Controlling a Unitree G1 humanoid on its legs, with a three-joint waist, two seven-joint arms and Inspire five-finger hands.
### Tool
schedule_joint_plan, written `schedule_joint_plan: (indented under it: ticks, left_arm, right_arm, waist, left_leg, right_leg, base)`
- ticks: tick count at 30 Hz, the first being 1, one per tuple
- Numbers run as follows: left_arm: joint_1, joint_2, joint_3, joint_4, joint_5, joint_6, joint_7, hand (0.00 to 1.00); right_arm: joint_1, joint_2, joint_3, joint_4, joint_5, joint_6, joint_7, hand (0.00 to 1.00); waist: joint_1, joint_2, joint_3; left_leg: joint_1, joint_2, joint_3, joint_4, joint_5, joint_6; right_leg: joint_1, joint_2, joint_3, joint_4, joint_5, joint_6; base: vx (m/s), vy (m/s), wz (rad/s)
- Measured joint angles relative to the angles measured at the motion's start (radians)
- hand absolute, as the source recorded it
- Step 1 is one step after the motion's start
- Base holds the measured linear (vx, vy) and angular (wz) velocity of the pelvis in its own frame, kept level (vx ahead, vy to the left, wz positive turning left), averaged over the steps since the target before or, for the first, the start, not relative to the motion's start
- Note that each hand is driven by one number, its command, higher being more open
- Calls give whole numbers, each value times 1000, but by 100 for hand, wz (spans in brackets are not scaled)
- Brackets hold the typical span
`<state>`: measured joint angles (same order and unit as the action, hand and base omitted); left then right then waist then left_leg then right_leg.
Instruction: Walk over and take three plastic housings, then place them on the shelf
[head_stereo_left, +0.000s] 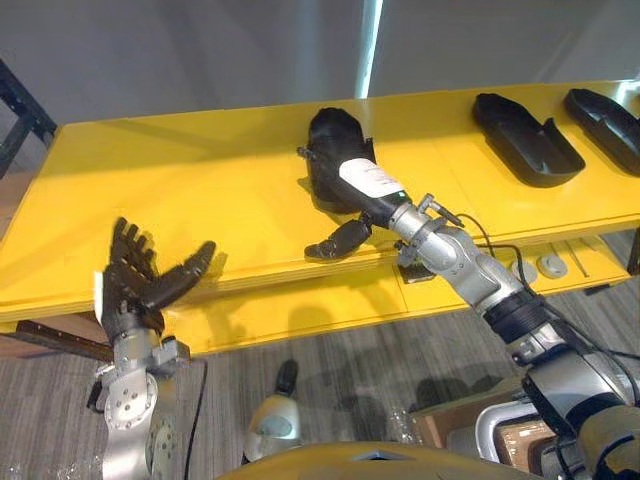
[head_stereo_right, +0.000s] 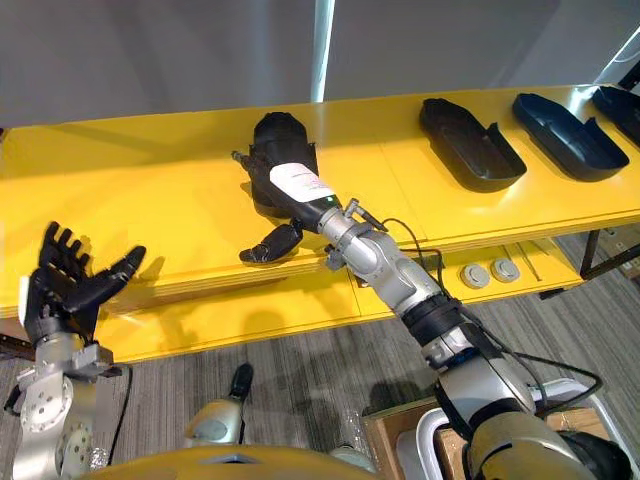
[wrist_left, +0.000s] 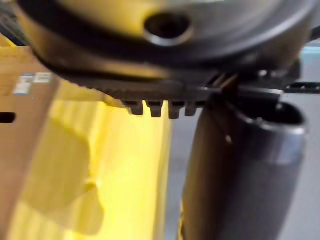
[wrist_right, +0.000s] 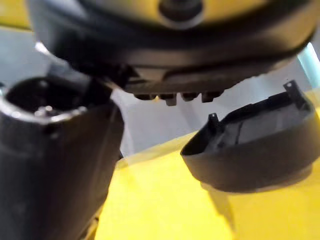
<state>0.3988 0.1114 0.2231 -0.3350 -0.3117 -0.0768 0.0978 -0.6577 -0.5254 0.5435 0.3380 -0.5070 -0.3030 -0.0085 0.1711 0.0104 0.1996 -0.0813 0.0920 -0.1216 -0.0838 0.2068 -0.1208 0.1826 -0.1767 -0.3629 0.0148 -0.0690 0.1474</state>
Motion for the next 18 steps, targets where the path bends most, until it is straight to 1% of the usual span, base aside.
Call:
schedule_joint_plan:
  ticks: [3,6,9,11,13,16,18]
  left_arm:
    - [21,1,-42,-22,-14,-3,-65,100]
    - [32,2,-53,-26,-48,-7,-81,100]
    - [38,5,-63,-26,-77,-7,-84,100]
    - [39,5,-68,-26,-82,-8,-89,100]
    - [40,7,-75,-26,-84,-7,-96,100]
    - [41,11,-91,-26,-84,-7,-97,100]
    - [41,17,-97,-26,-85,-5,-97,100]
  right_arm:
    - [-3,-35,18,12,1,31,-13,100]
    - [-20,-66,40,24,3,58,-6,100]
    - [-31,-71,46,32,4,84,13,100]
    - [-52,-72,59,48,5,126,44,100]
    - [-71,-72,70,65,23,186,72,100]
    - [-97,-72,84,109,46,224,107,100]
    - [-115,-73,90,130,46,236,126,100]
  waist:
    - [11,2,1]
    - [14,3,2]
    - [15,3,2]
    - [15,4,2]
    - [18,4,2]
    - [18,6,3]
    - [18,7,3]
  left_leg:
    - [-7,-3,-13,0,4,1]
    - [-8,-4,-17,0,8,-2]
    - [-9,-6,-21,0,8,-2]
    - [-9,-7,-21,0,8,-2]
    - [-9,-8,-22,0,8,-2]
    - [-8,-11,-21,0,9,0]
    - [-8,-11,-20,0,10,1]
  right_leg:
    - [0,0,-12,0,0,0]
    - [0,0,-16,-1,1,1]
    - [4,0,-21,-2,3,5]
    - [5,-1,-22,-2,3,6]
    - [5,-2,-22,-2,3,6]
    - [6,-5,-22,-2,3,6]
    - [6,-6,-22,-2,5,8]
  base:
    - [-27,-13,13]
    - [-5,-14,3]
    - [2,-20,4]
    - [0,0,0]
    - [0,0,0]
    - [0,0,0]
    - [0,0,0]
